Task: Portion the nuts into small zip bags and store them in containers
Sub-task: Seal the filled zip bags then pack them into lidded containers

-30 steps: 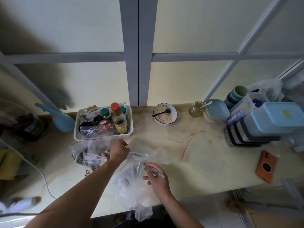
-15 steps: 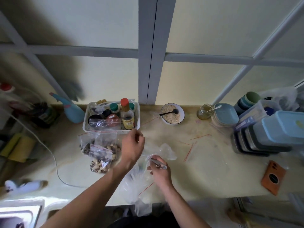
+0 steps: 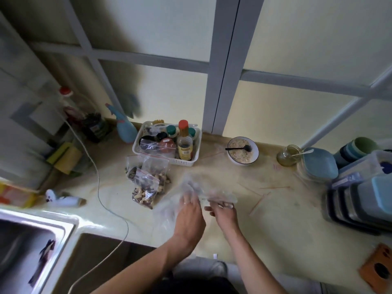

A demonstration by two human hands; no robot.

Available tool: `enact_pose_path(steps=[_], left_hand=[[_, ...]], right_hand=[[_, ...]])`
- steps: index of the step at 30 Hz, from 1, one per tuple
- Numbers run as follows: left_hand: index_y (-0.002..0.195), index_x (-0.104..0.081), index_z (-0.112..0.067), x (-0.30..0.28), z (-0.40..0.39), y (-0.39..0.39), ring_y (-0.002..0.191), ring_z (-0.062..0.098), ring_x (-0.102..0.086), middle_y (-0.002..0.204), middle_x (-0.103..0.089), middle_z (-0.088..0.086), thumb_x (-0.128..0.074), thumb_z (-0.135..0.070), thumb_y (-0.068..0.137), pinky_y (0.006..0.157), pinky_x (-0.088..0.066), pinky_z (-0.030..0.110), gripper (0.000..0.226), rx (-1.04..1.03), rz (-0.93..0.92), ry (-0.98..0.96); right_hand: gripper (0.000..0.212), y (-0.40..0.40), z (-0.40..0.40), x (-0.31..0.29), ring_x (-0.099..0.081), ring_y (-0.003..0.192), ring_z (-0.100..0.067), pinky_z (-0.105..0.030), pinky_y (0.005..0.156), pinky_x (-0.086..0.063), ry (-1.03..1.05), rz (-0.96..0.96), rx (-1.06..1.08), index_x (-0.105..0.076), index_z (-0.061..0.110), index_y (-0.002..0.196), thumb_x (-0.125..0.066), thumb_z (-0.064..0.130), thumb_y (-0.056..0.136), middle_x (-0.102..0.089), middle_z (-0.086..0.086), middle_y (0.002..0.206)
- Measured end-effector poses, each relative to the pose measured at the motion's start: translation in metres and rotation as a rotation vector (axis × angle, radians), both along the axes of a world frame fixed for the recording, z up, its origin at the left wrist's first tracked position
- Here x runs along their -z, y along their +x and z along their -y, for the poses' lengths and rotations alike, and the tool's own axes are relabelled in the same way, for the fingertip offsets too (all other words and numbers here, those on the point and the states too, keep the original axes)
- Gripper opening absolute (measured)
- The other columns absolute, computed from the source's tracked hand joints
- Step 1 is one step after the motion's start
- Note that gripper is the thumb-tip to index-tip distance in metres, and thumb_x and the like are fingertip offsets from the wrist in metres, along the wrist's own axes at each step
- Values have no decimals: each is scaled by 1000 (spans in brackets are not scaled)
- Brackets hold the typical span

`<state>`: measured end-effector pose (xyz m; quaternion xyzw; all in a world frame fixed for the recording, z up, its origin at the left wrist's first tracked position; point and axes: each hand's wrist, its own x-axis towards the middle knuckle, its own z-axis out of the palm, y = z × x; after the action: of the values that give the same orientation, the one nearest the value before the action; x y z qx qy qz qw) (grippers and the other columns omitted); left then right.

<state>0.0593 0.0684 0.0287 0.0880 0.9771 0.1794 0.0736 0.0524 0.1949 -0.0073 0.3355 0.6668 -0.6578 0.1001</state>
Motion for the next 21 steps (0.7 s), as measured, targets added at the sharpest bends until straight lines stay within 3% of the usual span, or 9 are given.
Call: enact_pose_path(steps=[4,7,14,16,19,21], left_hand=[[119,-50,4,-17,22,-29,109,41,-53,115,-56,25,-59,14,65,94,-45,42,56,-170,-10,147],[131,-45,12,-32,30,-37,120,43,-50,128,-56,29,-63,13,74,100,-45,44,59,-210,33,231],[147,-26,7,-17,25,-9,115,39,-55,129,-56,28,-53,6,87,94,-45,40,66,-314,276,135],[143,-31,0,-12,20,2,116,36,-53,131,-54,23,-60,-9,89,96,-47,39,62,-270,371,38],[149,-23,-9,-2,13,20,137,34,-34,148,-33,15,-80,-38,74,109,-39,42,99,-151,513,-243],[153,-17,-15,1,9,29,138,33,-32,150,-28,14,-78,-35,78,106,-40,42,99,-144,476,-416]], right_hand=[[20,8,-6,-4,-78,73,-24,-24,58,-49,26,-40,-78,-77,19,97,-63,5,95,-79,-2,91],[20,11,-13,-13,-77,72,-20,-23,59,-52,44,-73,-127,-76,19,95,-63,4,95,-78,3,88],[26,18,-34,-24,-77,76,-14,-41,74,-59,160,-138,-300,-75,27,90,-60,6,91,-77,8,81],[25,20,-41,-24,-76,77,-14,-46,78,-61,191,-147,-342,-74,29,89,-60,9,89,-77,6,79],[22,21,-47,-24,-76,77,-14,-49,81,-60,212,-150,-367,-72,28,85,-58,11,88,-76,5,74],[23,22,-50,-25,-75,75,-16,-50,82,-60,219,-158,-345,-72,25,83,-56,9,87,-76,3,70]])
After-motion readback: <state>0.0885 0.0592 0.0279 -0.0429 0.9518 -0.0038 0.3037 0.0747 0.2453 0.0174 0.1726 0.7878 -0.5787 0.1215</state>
